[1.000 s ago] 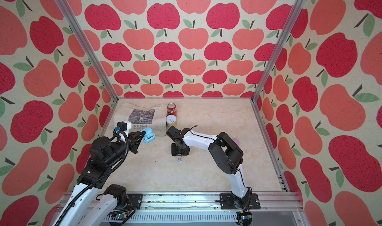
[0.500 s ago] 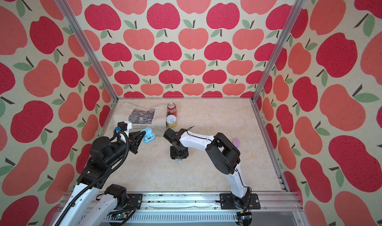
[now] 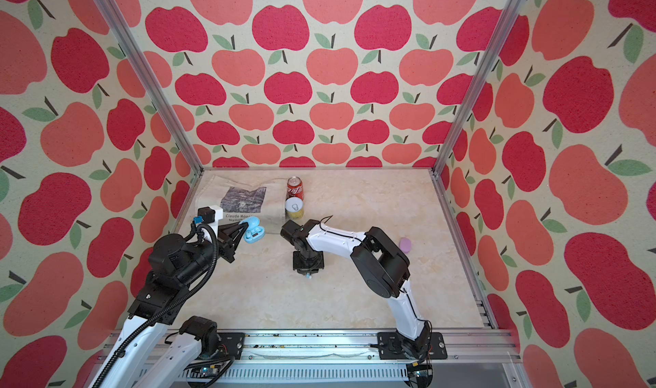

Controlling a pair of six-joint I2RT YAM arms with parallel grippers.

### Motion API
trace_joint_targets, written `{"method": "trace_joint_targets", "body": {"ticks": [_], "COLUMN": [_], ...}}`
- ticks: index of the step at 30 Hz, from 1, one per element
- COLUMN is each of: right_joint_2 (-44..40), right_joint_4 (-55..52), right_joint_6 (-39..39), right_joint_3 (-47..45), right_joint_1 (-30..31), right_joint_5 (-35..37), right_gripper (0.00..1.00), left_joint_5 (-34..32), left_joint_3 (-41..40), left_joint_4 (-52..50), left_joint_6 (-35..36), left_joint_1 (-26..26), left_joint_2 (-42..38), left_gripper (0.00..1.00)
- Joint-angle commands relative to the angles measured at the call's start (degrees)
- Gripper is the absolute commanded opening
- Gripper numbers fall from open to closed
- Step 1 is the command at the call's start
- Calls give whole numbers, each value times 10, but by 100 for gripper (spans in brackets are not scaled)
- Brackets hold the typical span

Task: Insert wireless bluetooth earbuds into charging case
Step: Pick up the wireless bluetooth earbud from the center of the table.

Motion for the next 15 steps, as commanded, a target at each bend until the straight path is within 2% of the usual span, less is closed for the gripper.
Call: {"method": "trace_joint_targets", "body": {"ticks": [1, 8, 11, 15], "right_joint_2": [23, 4, -49, -157], "right_joint_4": [-19, -7, 41, 94], "right_joint_6": [6, -2, -24, -68], "right_joint_3": [10, 7, -16, -51], "right_joint_1": [1, -6, -20, -59], "right_joint_5": [-2, -2, -10, -52], "right_gripper": [17, 11, 10, 9], "left_joint_5": [5, 18, 38, 99], "left_joint_3": [21, 10, -8, -53], "left_joint_4": [-4, 11, 42, 140], "left_joint_6": [7, -3, -17, -14], "left_joint_1": [3, 3, 2, -1], "left_joint_2": [-10, -2, 8, 28], "left_gripper": [0, 0, 0, 0]}}
